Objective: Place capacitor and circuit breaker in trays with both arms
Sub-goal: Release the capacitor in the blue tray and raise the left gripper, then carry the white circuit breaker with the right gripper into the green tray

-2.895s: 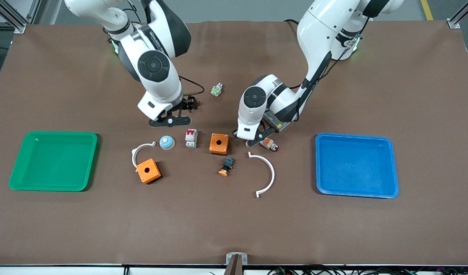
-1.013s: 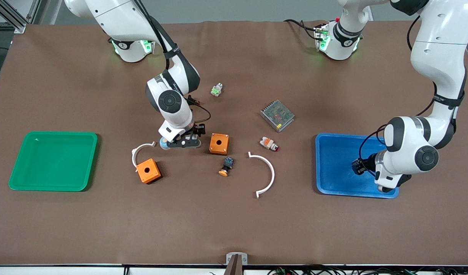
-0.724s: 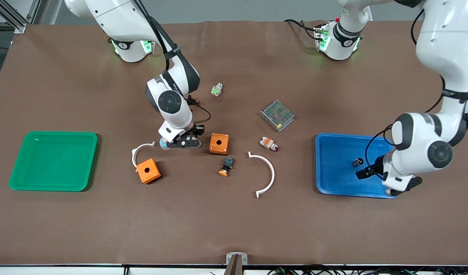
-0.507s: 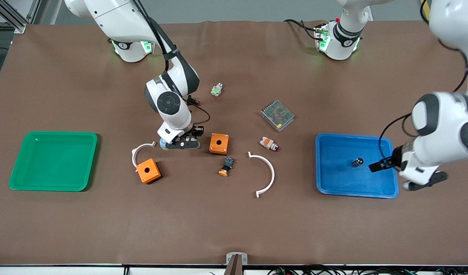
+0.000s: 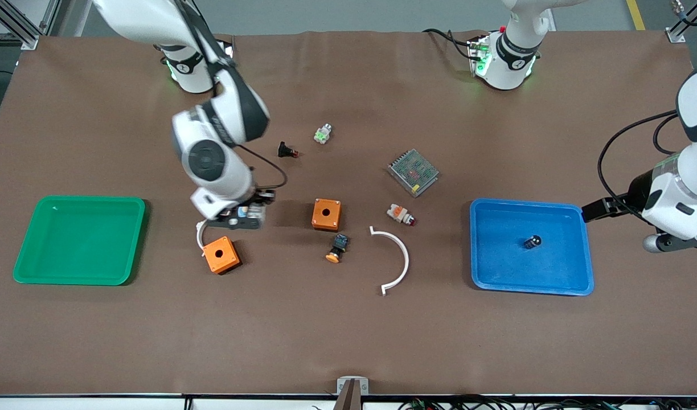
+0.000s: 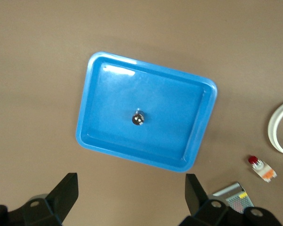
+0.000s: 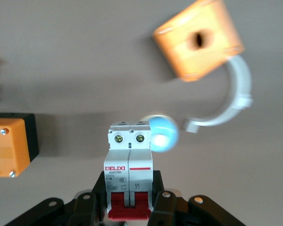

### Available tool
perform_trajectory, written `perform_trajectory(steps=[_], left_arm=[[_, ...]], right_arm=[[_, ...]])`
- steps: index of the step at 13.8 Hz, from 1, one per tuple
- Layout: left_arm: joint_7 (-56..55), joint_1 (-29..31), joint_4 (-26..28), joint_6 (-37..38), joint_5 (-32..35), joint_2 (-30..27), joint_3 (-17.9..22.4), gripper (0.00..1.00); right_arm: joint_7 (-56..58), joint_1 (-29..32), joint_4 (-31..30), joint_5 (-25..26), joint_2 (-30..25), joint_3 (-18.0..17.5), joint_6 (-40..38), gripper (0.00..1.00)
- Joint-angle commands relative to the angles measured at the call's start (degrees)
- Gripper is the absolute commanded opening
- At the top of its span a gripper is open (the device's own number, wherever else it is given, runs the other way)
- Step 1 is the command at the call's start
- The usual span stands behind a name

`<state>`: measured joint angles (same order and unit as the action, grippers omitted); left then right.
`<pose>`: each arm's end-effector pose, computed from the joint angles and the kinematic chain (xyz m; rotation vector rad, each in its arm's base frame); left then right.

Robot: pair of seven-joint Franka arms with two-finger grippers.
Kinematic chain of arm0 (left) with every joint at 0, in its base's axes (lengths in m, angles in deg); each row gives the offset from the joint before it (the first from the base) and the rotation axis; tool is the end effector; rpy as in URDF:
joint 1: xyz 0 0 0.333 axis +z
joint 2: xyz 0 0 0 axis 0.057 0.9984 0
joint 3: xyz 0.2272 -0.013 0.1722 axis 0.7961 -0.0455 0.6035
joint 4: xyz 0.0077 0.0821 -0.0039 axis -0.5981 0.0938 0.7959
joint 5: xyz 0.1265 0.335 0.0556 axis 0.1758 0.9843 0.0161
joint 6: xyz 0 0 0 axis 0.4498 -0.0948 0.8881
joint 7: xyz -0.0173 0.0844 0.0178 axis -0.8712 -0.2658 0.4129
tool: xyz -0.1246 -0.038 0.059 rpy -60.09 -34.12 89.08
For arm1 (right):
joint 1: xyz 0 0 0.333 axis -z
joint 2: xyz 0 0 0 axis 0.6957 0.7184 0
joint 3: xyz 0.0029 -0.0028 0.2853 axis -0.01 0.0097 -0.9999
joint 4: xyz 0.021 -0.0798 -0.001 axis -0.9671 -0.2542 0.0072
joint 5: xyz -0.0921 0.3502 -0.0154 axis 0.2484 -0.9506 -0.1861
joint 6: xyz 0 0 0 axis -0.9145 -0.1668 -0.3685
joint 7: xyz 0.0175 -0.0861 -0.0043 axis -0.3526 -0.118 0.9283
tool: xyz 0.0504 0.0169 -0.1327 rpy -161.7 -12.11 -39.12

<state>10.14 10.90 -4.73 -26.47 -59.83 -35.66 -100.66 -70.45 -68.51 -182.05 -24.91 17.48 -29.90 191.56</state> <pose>0.5988 -0.0390 0.4788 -3.1091 -0.2375 0.0928 0.5269 0.2308 0.3145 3.0754 -0.1722 -0.2707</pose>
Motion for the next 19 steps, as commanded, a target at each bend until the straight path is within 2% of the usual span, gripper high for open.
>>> perform_trajectory(steps=[1,3,4,8,10,13,16,19], left_arm=[[0.64,-0.16,-4.46,4.48,1.29,0.19,-1.74,1.0],[-0.06,-0.43,-4.37,4.58,1.2,-2.44,-1.92,1.0],[0.2,-0.42,-4.37,4.67,1.2,-3.67,-1.92,1.0],[-0.07,-0.34,-3.93,8.7,1.12,-7.63,-3.32,1.0],[0.02,-0.16,-3.85,10.54,0.76,-9.3,-3.32,1.0],[0.11,-0.34,-1.22,10.91,0.59,-11.59,-3.15,1.0],[1.25,-3.04,3.87,8.9,-1.69,-15.19,0.88,1.0],[2.31,-5.07,5.38,8.45,-4.15,-16.08,4.05,1.0]], right_arm=[[4.24,8.41,9.07,-0.53,-2.46,-0.94,-14.84,0.15],[13.1,15.0,13.58,-0.44,-2.37,-1.03,-21.12,0.15],[17.59,18.51,14.46,-0.35,-2.29,-0.94,-21.75,0.14],[33.24,31.7,14.91,1.76,-0.45,-1.03,-20.79,0.12],[40.1,36.28,15.88,1.93,2.36,-1.03,-16.59,0.12],[44.35,41.04,15.88,4.21,7.01,-1.03,-9.12,0.14],[44.26,42.98,15.88,6.68,11.06,-0.94,-2.7,0.14],[43.91,44.21,15.79,8.69,14.23,-0.94,1.0,0.15]])
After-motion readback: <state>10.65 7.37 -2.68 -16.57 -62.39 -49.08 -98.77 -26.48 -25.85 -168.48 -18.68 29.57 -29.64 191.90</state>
